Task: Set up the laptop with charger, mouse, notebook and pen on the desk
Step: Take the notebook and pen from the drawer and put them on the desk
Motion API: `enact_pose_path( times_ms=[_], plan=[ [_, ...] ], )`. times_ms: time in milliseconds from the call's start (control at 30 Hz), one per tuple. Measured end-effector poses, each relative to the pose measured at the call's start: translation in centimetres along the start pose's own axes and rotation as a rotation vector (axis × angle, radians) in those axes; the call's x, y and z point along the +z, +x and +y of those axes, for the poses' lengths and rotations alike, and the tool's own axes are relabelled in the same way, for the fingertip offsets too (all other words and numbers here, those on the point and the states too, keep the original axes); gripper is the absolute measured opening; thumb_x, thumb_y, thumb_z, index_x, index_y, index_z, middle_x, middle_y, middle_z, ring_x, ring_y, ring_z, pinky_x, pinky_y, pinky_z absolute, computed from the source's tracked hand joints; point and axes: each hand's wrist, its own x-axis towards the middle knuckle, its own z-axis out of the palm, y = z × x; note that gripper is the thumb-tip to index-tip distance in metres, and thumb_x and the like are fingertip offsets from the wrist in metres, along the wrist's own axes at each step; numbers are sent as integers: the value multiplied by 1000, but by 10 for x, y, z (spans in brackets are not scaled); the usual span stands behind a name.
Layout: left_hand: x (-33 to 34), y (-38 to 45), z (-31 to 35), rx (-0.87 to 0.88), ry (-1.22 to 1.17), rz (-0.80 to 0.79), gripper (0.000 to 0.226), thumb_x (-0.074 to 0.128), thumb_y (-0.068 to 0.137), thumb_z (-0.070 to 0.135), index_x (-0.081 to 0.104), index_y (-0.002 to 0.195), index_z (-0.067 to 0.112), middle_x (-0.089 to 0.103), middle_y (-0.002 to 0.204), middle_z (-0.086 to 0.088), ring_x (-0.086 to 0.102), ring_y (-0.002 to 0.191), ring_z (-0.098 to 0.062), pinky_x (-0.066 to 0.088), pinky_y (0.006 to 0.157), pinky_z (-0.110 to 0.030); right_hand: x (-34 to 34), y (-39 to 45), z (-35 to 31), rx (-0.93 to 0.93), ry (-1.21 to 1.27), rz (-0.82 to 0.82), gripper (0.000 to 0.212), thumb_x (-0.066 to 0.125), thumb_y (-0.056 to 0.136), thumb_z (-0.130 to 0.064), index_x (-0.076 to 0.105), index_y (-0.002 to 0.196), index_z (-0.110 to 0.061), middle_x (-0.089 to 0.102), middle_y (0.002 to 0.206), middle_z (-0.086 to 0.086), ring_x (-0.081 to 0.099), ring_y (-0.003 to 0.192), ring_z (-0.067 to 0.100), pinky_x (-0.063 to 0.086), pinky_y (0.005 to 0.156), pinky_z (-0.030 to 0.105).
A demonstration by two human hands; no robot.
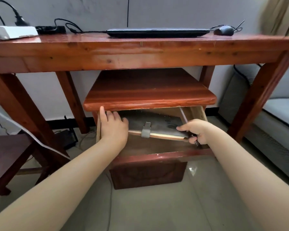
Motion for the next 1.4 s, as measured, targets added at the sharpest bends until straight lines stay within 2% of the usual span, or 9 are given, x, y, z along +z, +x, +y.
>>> enact_pose_path(
  times_ms=[200, 367, 500, 600, 900, 1000, 1100, 1300, 1400],
  plan=[
    [-20, -5, 1, 533, -255, 260, 36, 49, 93, 29, 45, 126, 16, 64, 115, -3, 61, 102, -24, 51, 81, -35, -10, -38, 3, -45, -37, -110, 15, 50, 92, -10, 47, 81, -2, 52, 67, 15, 48, 37, 12, 22, 21, 10],
    [-60, -31, -9, 724, -339, 622, 31, 88, 57, 22, 66, 71, 6, 65, 46, -3, 58, 32, -21, 40, 29, -17, -34, -64, 4, -127, -18, -55, 29, 37, 97, -25, 52, 82, -4, 61, 39, 7, 36, 21, 7, 20, 24, 7],
    [-99, -55, -23, 609, -339, 676, 34, 84, 62, 25, 59, 71, 3, 58, 43, -5, 55, 31, -26, 25, 34, -13, -42, -77, 4, -254, 202, -31, 43, 32, 97, -25, 45, 58, -9, 53, 32, 1, 31, 19, 7, 21, 24, 6],
    [-133, -54, -36, 475, -468, 427, 30, 65, 79, 41, 47, 79, 17, 46, 58, 6, 49, 50, -17, 23, 40, -19, -37, -81, 1, -271, 190, -14, 46, 37, 95, -29, 41, 52, -13, 47, 28, -2, 28, 20, 6, 17, 28, 5],
    [-81, -58, -25, 755, -324, -223, 34, 63, 82, 39, 38, 68, 21, 36, 61, 13, 41, 65, -18, 27, 50, -27, -3, -80, 43, -109, -494, -182, 32, 35, 93, -7, 50, 65, -9, 62, 37, -3, 51, 27, 5, 27, 25, 10],
    [-49, -65, -24, 791, -281, -333, 29, 62, 84, 38, 45, 82, 14, 37, 64, 9, 41, 71, -19, 29, 59, -26, 28, -68, 72, -285, -665, -42, 36, 44, 95, -17, 46, 59, -22, 58, 51, -7, 60, 50, 4, 42, 44, 17],
    [-24, -76, -39, 750, -313, -324, 29, 59, 86, 37, 51, 96, 12, 43, 72, 5, 44, 73, -20, 30, 59, -26, 52, -52, 96, -574, -814, 232, 35, 48, 92, -8, 51, 58, -18, 58, 66, 12, 59, 76, 31, 31, 64, 33],
    [-1, -100, -65, 652, -313, -24, 30, 55, 88, 40, 52, 105, 16, 62, 101, 0, 58, 93, -21, 42, 67, -31, 78, -43, 94, -1010, -813, 642, 15, 55, 77, 4, 65, 69, 12, 63, 60, 26, 59, 57, 39, 37, 65, 37],
    [2, -112, -70, 688, -294, 274, 35, 82, 63, 32, 65, 82, 9, 67, 75, -5, 64, 65, -22, 49, 48, -24, 83, -39, 54, -1109, -801, 706, 11, 58, 78, 2, 66, 77, 9, 59, 68, 27, 54, 65, 42, 46, 61, 41]
  ],
)
